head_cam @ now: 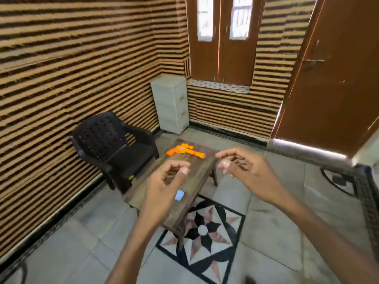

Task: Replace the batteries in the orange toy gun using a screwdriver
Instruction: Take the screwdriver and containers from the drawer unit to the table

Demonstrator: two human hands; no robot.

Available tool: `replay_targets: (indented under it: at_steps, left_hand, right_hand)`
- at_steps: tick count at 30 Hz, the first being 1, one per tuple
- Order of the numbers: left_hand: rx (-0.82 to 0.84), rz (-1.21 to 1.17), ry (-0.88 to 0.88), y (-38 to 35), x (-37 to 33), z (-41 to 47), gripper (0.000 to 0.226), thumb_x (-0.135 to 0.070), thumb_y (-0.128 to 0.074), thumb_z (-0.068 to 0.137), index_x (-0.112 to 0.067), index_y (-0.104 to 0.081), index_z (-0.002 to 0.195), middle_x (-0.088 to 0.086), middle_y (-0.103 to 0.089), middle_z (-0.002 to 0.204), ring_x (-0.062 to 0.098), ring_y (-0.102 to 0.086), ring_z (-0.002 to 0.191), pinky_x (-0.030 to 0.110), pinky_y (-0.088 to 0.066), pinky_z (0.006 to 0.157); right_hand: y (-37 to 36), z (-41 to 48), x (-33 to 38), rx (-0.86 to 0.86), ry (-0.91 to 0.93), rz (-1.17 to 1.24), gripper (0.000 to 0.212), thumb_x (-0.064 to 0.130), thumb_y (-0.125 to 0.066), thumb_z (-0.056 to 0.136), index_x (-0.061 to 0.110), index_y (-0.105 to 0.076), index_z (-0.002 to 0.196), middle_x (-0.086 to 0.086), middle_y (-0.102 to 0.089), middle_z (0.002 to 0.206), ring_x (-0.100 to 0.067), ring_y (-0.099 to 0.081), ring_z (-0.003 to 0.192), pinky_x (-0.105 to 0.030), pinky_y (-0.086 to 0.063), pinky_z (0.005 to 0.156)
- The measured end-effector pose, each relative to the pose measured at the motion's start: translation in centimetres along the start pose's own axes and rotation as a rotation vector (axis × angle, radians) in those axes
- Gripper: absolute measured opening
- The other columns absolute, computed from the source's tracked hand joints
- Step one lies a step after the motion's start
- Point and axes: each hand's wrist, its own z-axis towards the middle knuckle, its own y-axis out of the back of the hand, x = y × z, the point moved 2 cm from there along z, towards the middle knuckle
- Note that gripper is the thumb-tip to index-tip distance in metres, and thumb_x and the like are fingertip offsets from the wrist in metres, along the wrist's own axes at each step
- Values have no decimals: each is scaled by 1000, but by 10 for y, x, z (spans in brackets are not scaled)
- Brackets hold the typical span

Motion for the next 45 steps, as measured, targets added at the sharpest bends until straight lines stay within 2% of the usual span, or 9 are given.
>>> replay_targets:
  at_steps: [9,13,17,21,24,28,32,35,45]
  left_hand:
    - [-27,-90,180,-126,46,110,16,-33,-64,87,-26,-72,99,-6,-73,99,14,-67,96,31,-49,89]
    - [-5,-119,207,-190,66,181,10,-20,-65,94,-27,-72,98,-5,-72,94,14,-66,91,29,-49,85]
    - [-19,-133,247,-227,91,258,10,-27,-66,92,-29,-73,99,1,-71,98,23,-66,94,42,-51,90]
    - [-45,-167,277,-256,123,359,19,-38,-66,86,-27,-73,100,4,-71,96,26,-66,95,52,-51,93]
    - [-57,-204,277,-274,154,444,16,-33,-67,86,-25,-73,99,3,-69,92,28,-66,94,56,-51,89]
    - [-21,-212,281,-290,184,551,10,-15,-67,92,-20,-72,98,8,-69,93,34,-65,99,32,-54,86]
    - [-36,-216,274,-302,211,662,13,-34,-68,84,-27,-73,94,1,-69,89,24,-67,92,30,-55,85]
    - [-67,-233,276,-313,240,738,10,-22,-66,87,-25,-73,94,-2,-69,87,17,-67,89,24,-55,82]
    - [-175,-184,342,-327,348,962,13,-12,-66,94,-23,-72,98,0,-71,95,23,-68,98,43,-55,94]
  right_hand:
    - [98,85,-115,37,-155,1,17,26,-62,95,24,-69,110,9,-72,94,-11,-69,86,-23,-56,76]
    - [147,141,-169,60,-188,1,16,27,-62,95,28,-69,109,12,-71,95,-13,-69,88,-27,-56,77]
    - [185,207,-217,63,-198,2,15,29,-62,94,28,-69,107,13,-71,98,-14,-68,90,-36,-57,78]
    - [221,297,-274,49,-214,39,15,22,-63,94,24,-70,107,7,-71,94,-14,-69,87,-28,-56,74]
    - [241,370,-316,34,-227,51,15,18,-62,94,22,-69,107,4,-71,92,-12,-69,85,-26,-56,73]
    - [261,464,-360,5,-260,73,17,20,-59,95,20,-68,109,0,-72,93,-17,-69,86,-35,-58,76]
    - [279,569,-400,-7,-284,81,16,19,-58,96,18,-69,108,-2,-72,90,-18,-68,84,-34,-58,74]
    - [289,647,-439,12,-307,80,15,19,-59,97,20,-69,109,1,-72,90,-16,-69,84,-30,-58,73]
    - [296,911,-572,179,-274,58,16,22,-64,94,20,-70,108,5,-74,88,-12,-69,83,-24,-56,71]
